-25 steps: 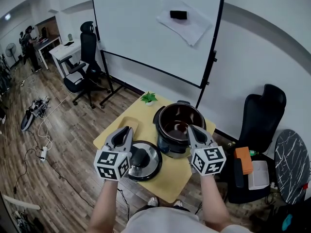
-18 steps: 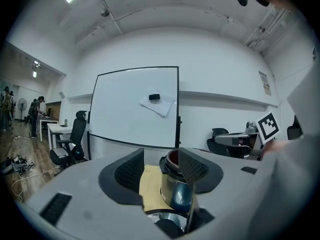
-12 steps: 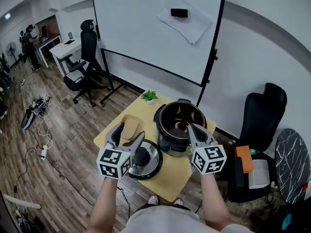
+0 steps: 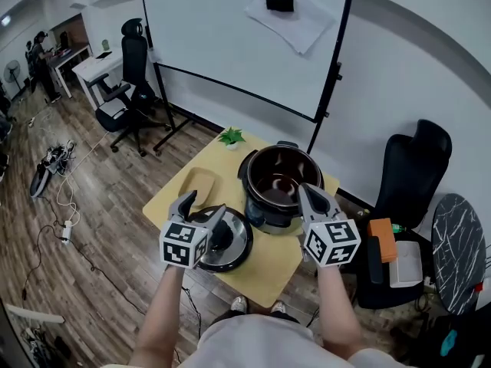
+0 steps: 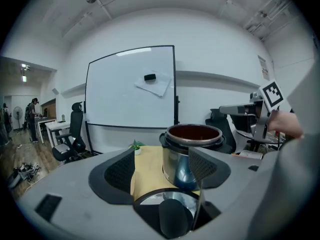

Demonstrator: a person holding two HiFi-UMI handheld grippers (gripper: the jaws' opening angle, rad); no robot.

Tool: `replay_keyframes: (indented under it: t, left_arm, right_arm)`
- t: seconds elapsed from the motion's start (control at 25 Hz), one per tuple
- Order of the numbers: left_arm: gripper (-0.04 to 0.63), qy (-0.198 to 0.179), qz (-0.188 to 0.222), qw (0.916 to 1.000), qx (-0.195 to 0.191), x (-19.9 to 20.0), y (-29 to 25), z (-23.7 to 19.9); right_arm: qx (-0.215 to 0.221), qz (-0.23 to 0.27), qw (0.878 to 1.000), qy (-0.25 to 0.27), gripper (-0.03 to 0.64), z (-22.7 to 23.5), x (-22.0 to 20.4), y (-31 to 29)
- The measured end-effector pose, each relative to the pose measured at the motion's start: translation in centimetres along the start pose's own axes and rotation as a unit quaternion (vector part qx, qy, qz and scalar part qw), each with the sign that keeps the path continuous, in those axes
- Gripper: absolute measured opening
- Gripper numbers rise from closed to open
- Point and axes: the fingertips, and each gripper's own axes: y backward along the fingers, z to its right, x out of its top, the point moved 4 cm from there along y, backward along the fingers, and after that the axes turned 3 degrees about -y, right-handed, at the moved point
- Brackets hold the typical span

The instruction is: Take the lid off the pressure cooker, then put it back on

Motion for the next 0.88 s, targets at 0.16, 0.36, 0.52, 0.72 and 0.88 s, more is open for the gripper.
replay_keyframes:
  t: [0.16,0.36,0.52,0.72,0.88]
  left_arm:
    - [0.321,0.001,-0.062,0.9981,-0.008,-4.4,-1.8,0.7]
    - [0.322,0.02,-0.127,0.9914,-0.024,-9.5,-3.5,1.8]
    - [0.322,0.012,-0.162,0.9863,-0.029,-12.0,-4.5,2.5]
    - [0.322,0.012,-0.193,0.9807,-0.026,-14.1,-5.4,2.7]
    - [0.322,0.011,-0.218,0.9757,-0.023,-15.4,-5.9,2.9]
  right_arm:
    - [-0.006,-0.006,1.0,-0.001,0.002,0.4,-0.4,0.4]
    - [-0.016,-0.012,1.0,-0.002,0.002,1.5,-0.7,1.1]
    - [-0.022,-0.015,1.0,-0.002,0.002,2.2,-0.9,1.6]
    - [-0.032,-0.02,0.999,-0.002,0.002,3.0,-1.2,2.2]
    - [-0.04,-0.023,0.999,-0.003,0.002,3.9,-1.3,2.7]
